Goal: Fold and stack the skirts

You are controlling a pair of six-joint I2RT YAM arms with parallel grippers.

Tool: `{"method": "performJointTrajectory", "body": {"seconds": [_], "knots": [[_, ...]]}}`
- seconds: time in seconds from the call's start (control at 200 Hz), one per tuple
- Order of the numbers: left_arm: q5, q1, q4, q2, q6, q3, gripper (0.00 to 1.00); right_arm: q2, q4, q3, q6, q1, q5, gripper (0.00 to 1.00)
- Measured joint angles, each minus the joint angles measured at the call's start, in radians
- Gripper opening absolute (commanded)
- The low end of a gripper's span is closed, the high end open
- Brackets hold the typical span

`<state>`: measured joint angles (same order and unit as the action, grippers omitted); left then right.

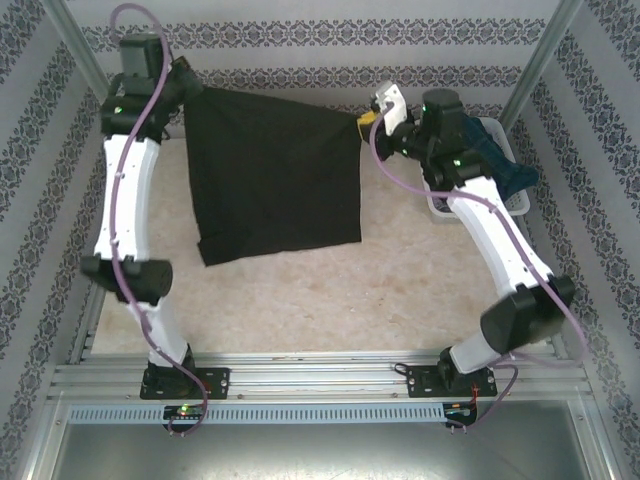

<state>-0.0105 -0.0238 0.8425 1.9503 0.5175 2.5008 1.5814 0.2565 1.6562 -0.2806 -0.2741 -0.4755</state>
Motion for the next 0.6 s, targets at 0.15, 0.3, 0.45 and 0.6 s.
{"method": "performJointTrajectory", "body": {"seconds": [0.15,0.3,0.45,0.6], "knots": [[0.014,0.001,-0.019,0.136,-0.029,0.177,0.0,0.078,0.005,0.116,-0.036,0.011,-0.02,0.0],[0.013,0.004,-0.023,0.09,-0.061,0.16,0.0,0.026,0.0,0.064,-0.096,0.01,-0.019,0.0],[-0.006,0.002,-0.087,-0.121,-0.083,-0.188,0.0,-0.1,-0.018,-0.156,-0.182,-0.011,0.008,0.0],[0.019,0.003,-0.207,-0.368,-0.081,-0.737,0.0,-0.172,0.0,-0.394,-0.29,-0.124,0.14,0.0]]}}
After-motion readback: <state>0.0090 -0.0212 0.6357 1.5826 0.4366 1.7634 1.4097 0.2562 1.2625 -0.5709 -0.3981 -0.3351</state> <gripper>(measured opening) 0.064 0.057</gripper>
